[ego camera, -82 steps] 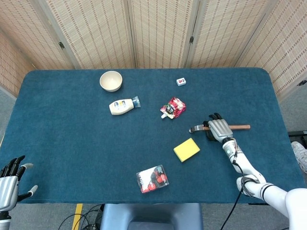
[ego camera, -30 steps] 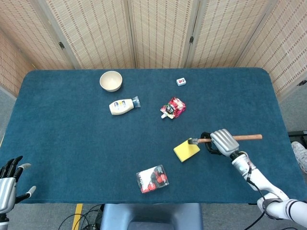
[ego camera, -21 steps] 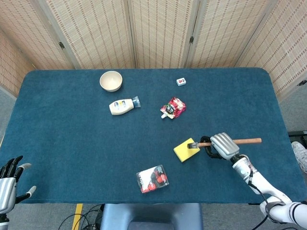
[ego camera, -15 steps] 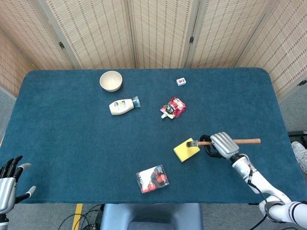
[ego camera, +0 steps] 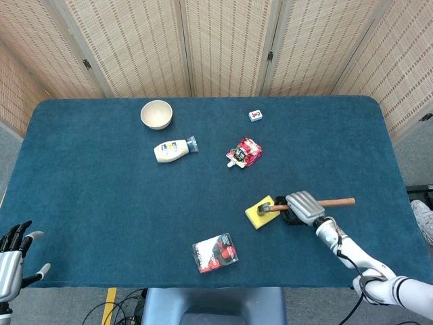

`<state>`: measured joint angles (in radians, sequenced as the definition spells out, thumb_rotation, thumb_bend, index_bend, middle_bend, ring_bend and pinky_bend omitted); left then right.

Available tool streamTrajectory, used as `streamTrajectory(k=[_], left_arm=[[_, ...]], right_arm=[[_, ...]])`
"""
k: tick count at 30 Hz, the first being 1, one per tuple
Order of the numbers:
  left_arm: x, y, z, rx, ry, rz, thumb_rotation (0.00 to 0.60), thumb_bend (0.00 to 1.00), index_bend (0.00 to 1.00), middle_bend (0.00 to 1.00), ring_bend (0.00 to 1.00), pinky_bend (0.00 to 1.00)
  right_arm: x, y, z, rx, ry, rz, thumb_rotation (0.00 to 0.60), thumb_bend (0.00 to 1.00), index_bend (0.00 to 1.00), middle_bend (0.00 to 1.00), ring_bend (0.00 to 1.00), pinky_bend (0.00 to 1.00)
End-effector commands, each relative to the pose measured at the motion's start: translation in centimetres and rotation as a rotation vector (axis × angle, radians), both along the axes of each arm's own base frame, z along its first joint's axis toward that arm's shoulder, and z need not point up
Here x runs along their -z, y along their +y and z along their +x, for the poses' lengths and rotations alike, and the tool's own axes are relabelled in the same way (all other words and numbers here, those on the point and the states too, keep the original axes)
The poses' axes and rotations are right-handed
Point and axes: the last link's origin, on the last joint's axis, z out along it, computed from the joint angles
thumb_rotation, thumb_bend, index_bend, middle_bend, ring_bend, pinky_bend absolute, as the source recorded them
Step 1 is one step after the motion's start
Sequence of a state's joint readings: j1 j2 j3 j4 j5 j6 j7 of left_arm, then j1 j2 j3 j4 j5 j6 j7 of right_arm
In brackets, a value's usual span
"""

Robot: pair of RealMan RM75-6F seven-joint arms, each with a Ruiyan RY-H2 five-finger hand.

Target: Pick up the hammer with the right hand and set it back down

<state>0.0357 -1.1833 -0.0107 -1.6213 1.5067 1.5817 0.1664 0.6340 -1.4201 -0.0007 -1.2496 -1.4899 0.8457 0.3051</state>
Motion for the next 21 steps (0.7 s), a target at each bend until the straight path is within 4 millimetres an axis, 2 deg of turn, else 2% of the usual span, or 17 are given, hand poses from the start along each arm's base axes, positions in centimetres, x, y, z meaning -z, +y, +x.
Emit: streamTrajectory(k=[1, 5, 8, 17, 21], left_arm=[[-0.1, -0.1, -0.1, -0.001, 0.001, 0.005, 0.600, 0.20, 0.30, 0.13, 0.12, 0.21], [-0.2, -0.1, -0.1, -0.003, 0.001, 0.007, 0.600, 0.20, 0.30, 0.13, 0.12, 0.21], [0.0, 0.0, -0.1, 0.000, -0.001, 0.001, 0.600, 0.20, 0.30, 0.13, 0.12, 0.21], [0.1, 0.1, 0.0, -0.001, 0.002, -0.003, 0.600, 0.20, 0.30, 0.13, 0.12, 0.21], [0.2, 0.0, 0.0, -0.002, 0.003, -0.009, 0.600, 0.20, 0.30, 0.13, 0.12, 0.21]], right_arm=[[-0.5, -0.4, 0.9, -0.007, -0.045, -0.035, 0.600, 0.67, 0.87, 0.89, 0.71, 0.83], [-2.2, -0.5, 2.0, -0.026, -0.133, -0.083, 0.600, 0.67, 0.87, 0.90, 0.71, 0.83], [-2.6, -0.2, 2.2, -0.039, -0.142, -0.087, 0.600, 0.67, 0.87, 0.90, 0.71, 0.83], [-2.4, 0.0, 1.3, -0.015, -0.129, -0.079, 0.600, 0.67, 0.87, 0.90, 0.71, 0.83], [-2.4, -0.9, 0.7, 0.022, -0.128, -0.104, 0.600, 0.67, 0.87, 0.89, 0.71, 0.83]])
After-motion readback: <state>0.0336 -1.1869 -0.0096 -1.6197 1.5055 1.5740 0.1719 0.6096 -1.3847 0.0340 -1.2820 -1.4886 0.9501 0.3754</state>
